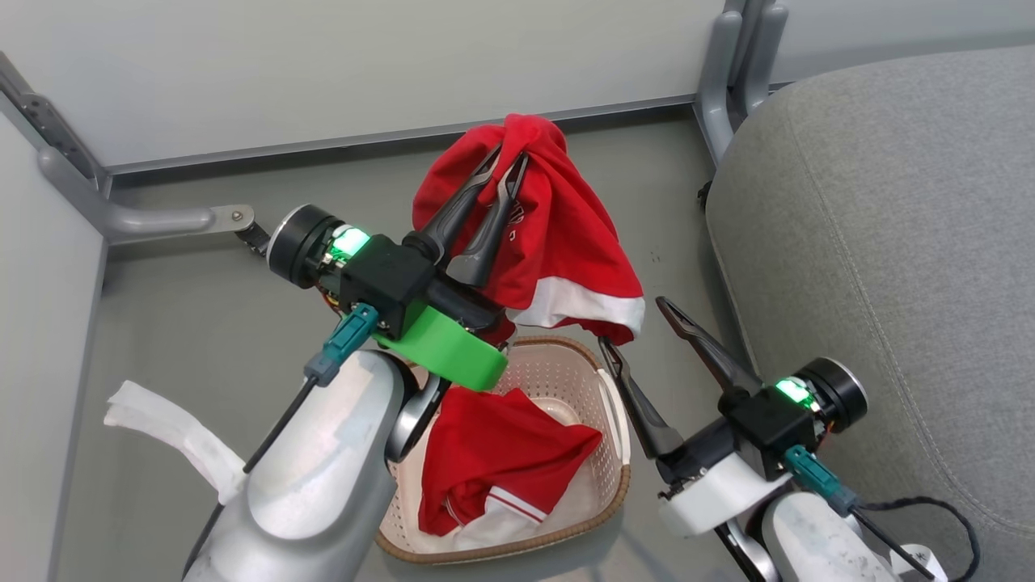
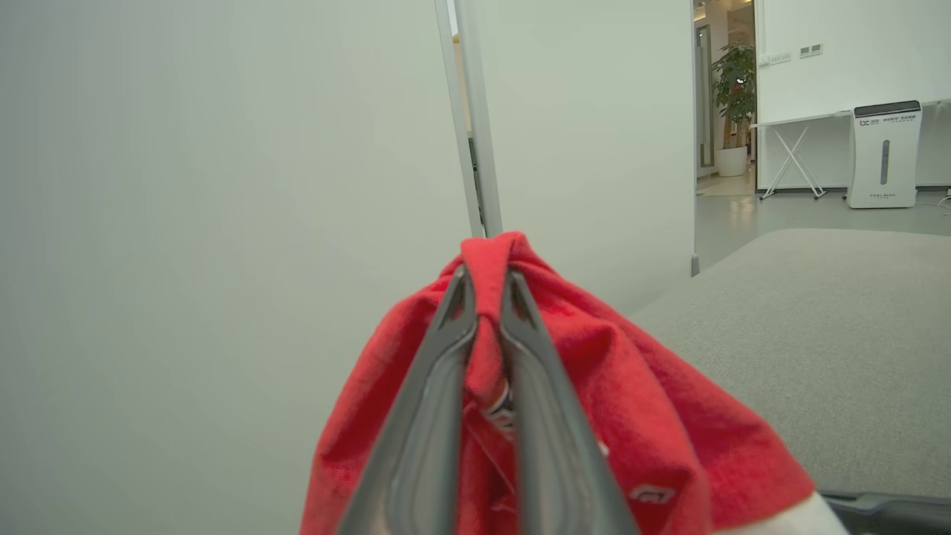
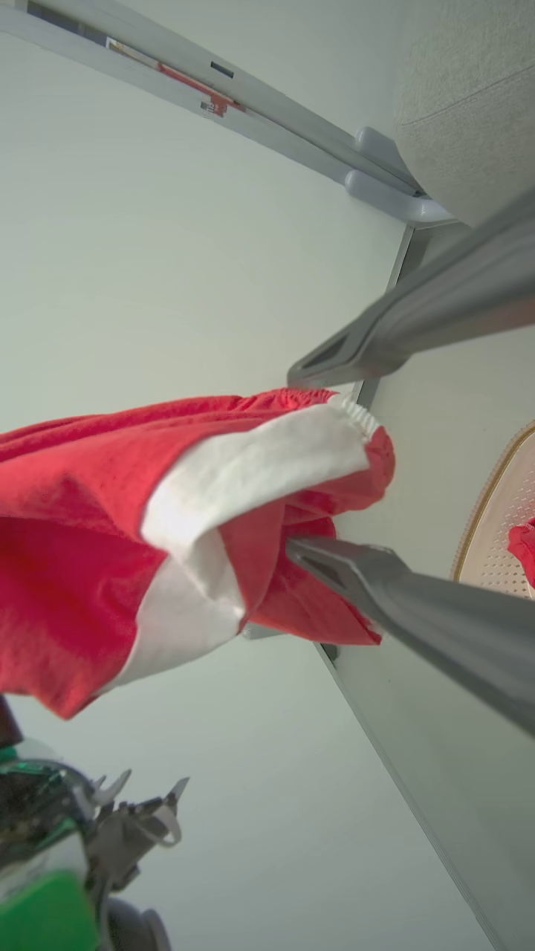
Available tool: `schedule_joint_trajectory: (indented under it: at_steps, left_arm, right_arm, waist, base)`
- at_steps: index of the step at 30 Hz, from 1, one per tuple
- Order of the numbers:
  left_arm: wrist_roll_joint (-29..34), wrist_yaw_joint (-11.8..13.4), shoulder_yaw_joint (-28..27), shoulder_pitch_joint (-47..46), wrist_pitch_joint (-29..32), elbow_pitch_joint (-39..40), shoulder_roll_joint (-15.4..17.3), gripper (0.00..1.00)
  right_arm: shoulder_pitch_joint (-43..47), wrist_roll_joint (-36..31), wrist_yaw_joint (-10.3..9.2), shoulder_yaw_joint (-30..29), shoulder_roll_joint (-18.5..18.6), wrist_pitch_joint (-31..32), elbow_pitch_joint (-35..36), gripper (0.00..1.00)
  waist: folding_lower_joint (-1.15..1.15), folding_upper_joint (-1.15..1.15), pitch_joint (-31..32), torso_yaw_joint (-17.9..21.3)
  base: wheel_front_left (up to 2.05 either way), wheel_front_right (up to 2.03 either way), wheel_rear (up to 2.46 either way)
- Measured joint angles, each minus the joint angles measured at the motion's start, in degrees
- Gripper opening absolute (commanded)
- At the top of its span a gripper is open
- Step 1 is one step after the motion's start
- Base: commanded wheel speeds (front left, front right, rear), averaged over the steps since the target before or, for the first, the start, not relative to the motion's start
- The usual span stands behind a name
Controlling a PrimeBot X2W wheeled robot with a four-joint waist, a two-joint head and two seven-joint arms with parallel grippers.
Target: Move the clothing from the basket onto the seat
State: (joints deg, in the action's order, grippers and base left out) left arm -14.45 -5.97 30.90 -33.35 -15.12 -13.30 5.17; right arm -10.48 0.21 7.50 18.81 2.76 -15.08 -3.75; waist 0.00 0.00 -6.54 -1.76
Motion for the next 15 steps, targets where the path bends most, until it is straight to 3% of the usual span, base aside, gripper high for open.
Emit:
schedule_joint_trajectory:
  at_steps: [15]
  left_arm:
    - [0.48, -0.57, 2.38, 0.01, 0.0, -0.13, -1.32, 0.0]
  right_arm:
    - [-9.35, -1.48, 0.0, 1.65, 0.01, 0.0, -5.33, 1.0]
  waist:
    - [0.0, 0.0, -1.27, -2.01]
  base:
    - [0.0, 0.0, 0.0]
